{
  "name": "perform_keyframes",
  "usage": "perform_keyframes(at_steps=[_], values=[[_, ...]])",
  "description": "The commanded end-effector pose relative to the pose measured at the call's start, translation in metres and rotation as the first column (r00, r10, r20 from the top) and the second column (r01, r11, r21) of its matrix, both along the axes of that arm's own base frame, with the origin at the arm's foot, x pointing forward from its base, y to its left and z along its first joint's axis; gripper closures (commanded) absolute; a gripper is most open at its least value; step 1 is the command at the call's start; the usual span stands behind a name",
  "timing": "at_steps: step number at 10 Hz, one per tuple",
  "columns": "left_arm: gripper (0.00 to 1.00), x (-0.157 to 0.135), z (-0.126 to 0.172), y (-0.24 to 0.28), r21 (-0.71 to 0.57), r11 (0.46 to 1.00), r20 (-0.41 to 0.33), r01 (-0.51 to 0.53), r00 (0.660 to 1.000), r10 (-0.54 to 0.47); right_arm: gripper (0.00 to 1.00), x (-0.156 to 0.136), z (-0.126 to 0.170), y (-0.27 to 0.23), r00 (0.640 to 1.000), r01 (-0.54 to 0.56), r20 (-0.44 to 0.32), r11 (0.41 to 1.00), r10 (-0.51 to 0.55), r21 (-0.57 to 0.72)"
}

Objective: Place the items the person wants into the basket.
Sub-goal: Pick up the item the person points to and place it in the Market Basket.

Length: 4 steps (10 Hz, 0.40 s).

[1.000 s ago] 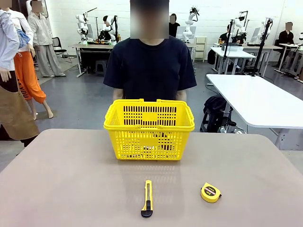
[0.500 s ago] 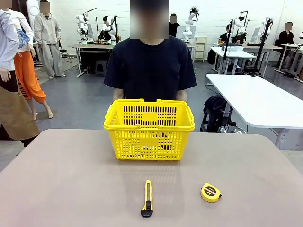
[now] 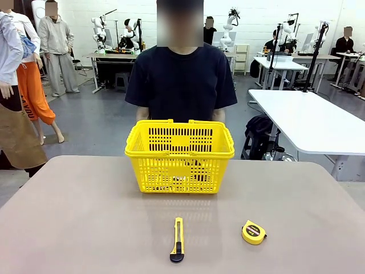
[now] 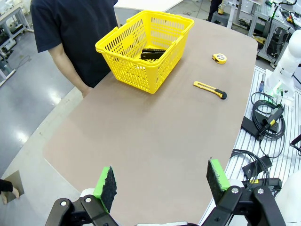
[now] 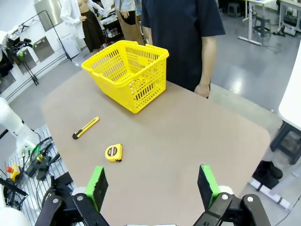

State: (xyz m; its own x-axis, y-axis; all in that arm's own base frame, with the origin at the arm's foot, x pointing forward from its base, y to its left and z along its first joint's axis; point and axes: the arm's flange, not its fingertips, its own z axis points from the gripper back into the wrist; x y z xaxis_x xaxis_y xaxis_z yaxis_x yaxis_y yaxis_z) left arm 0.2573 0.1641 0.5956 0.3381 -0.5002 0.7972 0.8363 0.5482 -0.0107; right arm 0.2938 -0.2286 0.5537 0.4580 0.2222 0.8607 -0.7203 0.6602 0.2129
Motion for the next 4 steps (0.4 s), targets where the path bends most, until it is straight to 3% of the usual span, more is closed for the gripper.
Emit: perform_keyframes(at_steps=[1,4], values=[[0.0,0.0011,0.0004,0.0002,0.004,1.0,-0.003,-0.003,1.0,0.003,0.0,0.0002,0.0009,-0.004,1.0,-0.015,0.003,1.0,0.015,0.0],[0.0,0.0011,0.0004,0.0002,0.004,1.0,-0.003,-0.003,1.0,0.003,0.0,0.0002,0.0009,-0.004,1.0,-0.015,0.003,1.0,0.015,0.0]])
